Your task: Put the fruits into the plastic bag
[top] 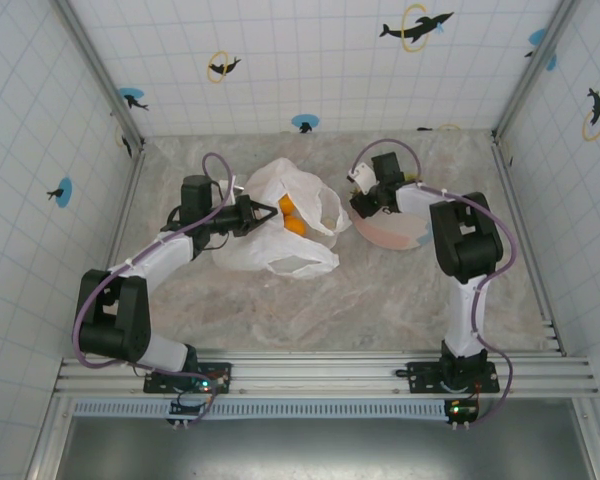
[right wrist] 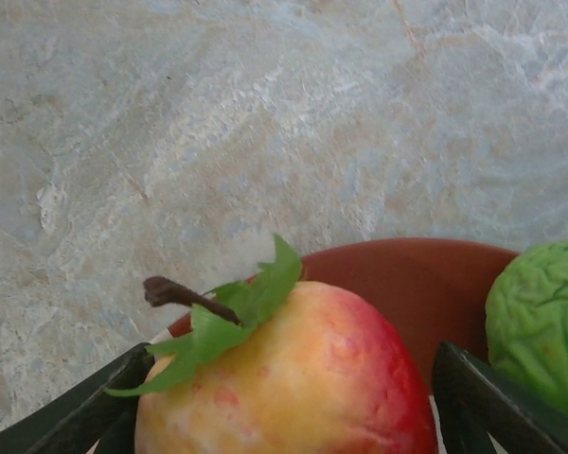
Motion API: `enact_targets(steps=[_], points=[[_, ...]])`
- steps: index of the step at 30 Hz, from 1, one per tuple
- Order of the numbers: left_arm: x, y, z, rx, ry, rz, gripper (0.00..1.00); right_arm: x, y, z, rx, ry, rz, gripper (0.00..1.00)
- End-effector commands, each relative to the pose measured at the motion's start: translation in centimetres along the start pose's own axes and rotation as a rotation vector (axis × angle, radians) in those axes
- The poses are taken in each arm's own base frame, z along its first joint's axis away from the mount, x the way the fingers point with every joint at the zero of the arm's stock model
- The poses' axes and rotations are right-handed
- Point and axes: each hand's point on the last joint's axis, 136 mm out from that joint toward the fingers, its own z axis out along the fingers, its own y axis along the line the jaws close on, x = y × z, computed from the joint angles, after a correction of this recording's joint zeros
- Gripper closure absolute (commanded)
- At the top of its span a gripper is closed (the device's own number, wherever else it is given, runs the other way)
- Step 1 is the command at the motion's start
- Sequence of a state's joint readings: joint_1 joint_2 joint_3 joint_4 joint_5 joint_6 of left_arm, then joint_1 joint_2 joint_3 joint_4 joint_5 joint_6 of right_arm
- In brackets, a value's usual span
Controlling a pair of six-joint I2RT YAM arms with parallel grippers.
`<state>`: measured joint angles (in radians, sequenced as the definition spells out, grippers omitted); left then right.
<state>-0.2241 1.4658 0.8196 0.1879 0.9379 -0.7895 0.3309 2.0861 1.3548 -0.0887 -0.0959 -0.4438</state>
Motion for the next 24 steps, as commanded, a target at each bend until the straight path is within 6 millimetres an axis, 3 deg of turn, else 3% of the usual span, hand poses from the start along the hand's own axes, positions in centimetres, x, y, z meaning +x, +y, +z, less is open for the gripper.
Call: enact_targets(steps=[1,5,11,16,24], points=[[-0.1,0.0,-0.3,0.002,0.0,0.007,1.0,-0.1,0.4,0.5,-0.044,0.006,0.013,0.27],[-0.1,0.1,-0.2,0.0,0.002,0.002,1.0,-0.4,0.3,0.0,-0.043,0.0,0.029,0.34],[-0.1,0.1,-0.2,0.002,0.004,0.0,1.0,-1.1,0.3,-2.6,-0.039,-0.05,0.074,0.4],[0.0,0.3,-0.1,0.006,0.008,-0.006,1.0,-1.9,1.7,-6.2,-0.08,-0.158,0.153,0.42],[0.0,-0.3,-0.2,0.027,0.003,0.011,1.0,-0.5,6.0,-13.3,-0.138,-0.311,0.316,0.46]])
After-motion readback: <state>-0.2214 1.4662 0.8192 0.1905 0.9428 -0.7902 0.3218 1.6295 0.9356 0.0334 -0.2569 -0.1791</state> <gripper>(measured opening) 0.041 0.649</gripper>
